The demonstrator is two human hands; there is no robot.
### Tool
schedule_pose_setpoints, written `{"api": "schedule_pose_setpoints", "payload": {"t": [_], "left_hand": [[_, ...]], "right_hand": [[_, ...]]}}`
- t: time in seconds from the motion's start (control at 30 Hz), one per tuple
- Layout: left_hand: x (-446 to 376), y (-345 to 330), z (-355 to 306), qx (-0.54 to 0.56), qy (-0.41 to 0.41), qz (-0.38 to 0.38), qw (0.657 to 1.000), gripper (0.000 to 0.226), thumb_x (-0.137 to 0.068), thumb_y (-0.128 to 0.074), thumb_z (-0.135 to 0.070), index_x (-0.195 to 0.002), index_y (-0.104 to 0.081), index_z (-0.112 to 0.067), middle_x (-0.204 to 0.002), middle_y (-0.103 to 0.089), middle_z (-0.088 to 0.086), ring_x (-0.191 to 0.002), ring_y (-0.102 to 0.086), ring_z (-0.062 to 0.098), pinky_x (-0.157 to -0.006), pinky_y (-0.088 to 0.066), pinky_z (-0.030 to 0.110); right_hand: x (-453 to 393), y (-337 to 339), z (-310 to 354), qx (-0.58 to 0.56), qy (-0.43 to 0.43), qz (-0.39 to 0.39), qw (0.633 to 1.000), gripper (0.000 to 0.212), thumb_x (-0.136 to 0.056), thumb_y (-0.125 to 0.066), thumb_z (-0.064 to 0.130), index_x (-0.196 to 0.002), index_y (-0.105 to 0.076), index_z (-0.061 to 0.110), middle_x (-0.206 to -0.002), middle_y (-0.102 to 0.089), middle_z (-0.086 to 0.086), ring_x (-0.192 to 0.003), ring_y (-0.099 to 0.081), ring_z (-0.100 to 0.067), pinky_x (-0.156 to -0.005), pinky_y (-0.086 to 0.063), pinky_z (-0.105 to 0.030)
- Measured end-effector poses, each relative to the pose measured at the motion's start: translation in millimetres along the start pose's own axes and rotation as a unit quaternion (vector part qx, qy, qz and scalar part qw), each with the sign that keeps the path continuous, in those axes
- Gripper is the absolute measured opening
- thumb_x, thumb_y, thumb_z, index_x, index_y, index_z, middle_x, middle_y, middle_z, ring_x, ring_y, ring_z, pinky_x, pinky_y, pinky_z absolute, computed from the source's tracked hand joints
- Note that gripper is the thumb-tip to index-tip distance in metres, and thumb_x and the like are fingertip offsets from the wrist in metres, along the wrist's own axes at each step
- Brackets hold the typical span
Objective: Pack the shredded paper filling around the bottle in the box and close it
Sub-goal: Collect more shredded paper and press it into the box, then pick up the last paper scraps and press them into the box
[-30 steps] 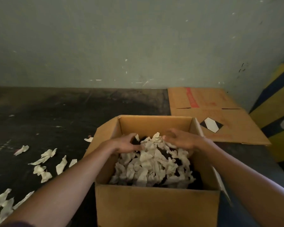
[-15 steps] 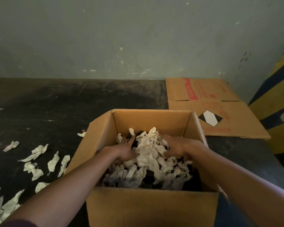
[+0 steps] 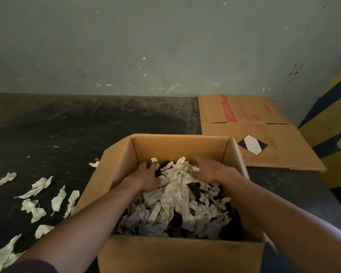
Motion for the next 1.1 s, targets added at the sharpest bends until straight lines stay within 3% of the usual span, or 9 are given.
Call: {"api": "schedule_pose_setpoints", "payload": {"t": [0.1,0.2,0.3,0.4,0.5,0.67,0.83,1.1], "left_hand": [[-8.7,-10.5,0.7,0.003,-0.031,0.008,0.999,0.07,-0.102,-0.03,-0.047,-0.156,0.009,-0.026,-0.164,0.016,-0.003,-0.15,0.005,0.034,-0.12,-0.014,0.05],[-17.4,-24.5,6.3,-0.022,-0.024,0.071,0.997,0.068,-0.102,-0.023,-0.046,-0.156,0.011,-0.021,-0.164,0.015,-0.001,-0.15,0.007,0.036,-0.12,-0.01,0.048],[-11.2,-21.7,10.4,-0.005,-0.013,0.061,0.998,0.073,-0.101,-0.036,-0.034,-0.156,0.01,-0.022,-0.164,0.014,-0.002,-0.15,-0.001,0.038,-0.119,-0.017,0.049],[6.6,-1.8,7.2,0.04,-0.031,-0.004,0.999,0.072,-0.096,-0.046,-0.018,-0.157,-0.007,-0.019,-0.165,-0.009,0.005,-0.147,-0.022,0.032,-0.116,-0.028,0.044],[25.7,23.2,4.3,0.09,-0.04,-0.084,0.992,0.065,-0.093,-0.051,-0.014,-0.153,-0.028,-0.02,-0.155,-0.037,0.009,-0.138,-0.041,0.028,-0.109,-0.039,0.043],[76.3,49.8,10.6,0.146,-0.104,-0.271,0.946,0.049,-0.097,-0.044,-0.017,-0.145,-0.043,-0.027,-0.142,-0.053,0.004,-0.127,-0.05,0.023,-0.103,-0.046,0.044],[128.5,47.0,48.8,0.142,-0.147,-0.366,0.908,0.045,-0.101,-0.04,-0.023,-0.146,-0.04,-0.022,-0.148,-0.046,0.002,-0.133,-0.047,0.021,-0.108,-0.04,0.041],[206.2,-4.9,181.7,0.176,-0.081,-0.372,0.908,0.048,-0.103,-0.039,-0.033,-0.15,-0.032,-0.025,-0.156,-0.036,0.001,-0.141,-0.037,0.02,-0.113,-0.035,0.043]], "right_hand": [[-18.5,-38.0,-6.5,0.02,-0.008,0.059,0.998,0.067,-0.101,-0.03,0.051,-0.154,0.009,0.037,-0.164,0.008,-0.004,-0.149,-0.009,-0.036,-0.115,-0.018,-0.058],[-24.9,-64.8,-12.5,-0.001,-0.016,0.091,0.996,0.065,-0.103,-0.024,0.047,-0.151,0.02,0.039,-0.161,0.026,-0.005,-0.15,0.006,-0.035,-0.117,-0.016,-0.053],[-21.3,-54.6,-14.3,-0.056,-0.012,0.06,0.997,0.065,-0.099,-0.026,0.055,-0.154,0.005,0.04,-0.165,0.006,-0.005,-0.15,-0.007,-0.033,-0.117,-0.02,-0.052],[-9.1,-25.4,-5.8,-0.12,-0.004,0.0,0.993,0.068,-0.097,-0.031,0.059,-0.155,-0.014,0.029,-0.161,-0.022,-0.006,-0.144,-0.027,-0.03,-0.116,-0.027,-0.046],[4.6,-3.3,9.9,-0.137,-0.005,-0.059,0.989,0.065,-0.102,-0.032,0.051,-0.156,-0.017,0.019,-0.16,-0.025,-0.01,-0.145,-0.027,-0.031,-0.117,-0.025,-0.044],[26.4,4.6,49.1,-0.137,0.044,-0.132,0.981,0.064,-0.101,-0.033,0.052,-0.155,-0.021,0.02,-0.16,-0.025,-0.011,-0.144,-0.027,-0.033,-0.116,-0.026,-0.048],[48.3,-7.0,105.0,-0.127,0.063,-0.149,0.979,0.065,-0.099,-0.032,0.057,-0.155,-0.02,0.025,-0.161,-0.023,-0.008,-0.145,-0.023,-0.037,-0.116,-0.024,-0.052],[96.7,-71.1,228.2,-0.108,0.117,-0.184,0.97,0.059,-0.1,-0.033,0.052,-0.154,-0.021,0.029,-0.162,-0.02,-0.007,-0.148,-0.017,-0.035,-0.118,-0.02,-0.054]]}}
Point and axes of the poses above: each hand's wrist, its own x-axis away from the middle knuckle, its own y-axis out of the back of the hand, z = x × y, the point moved 1 cm from there along -x, towards the middle knuckle
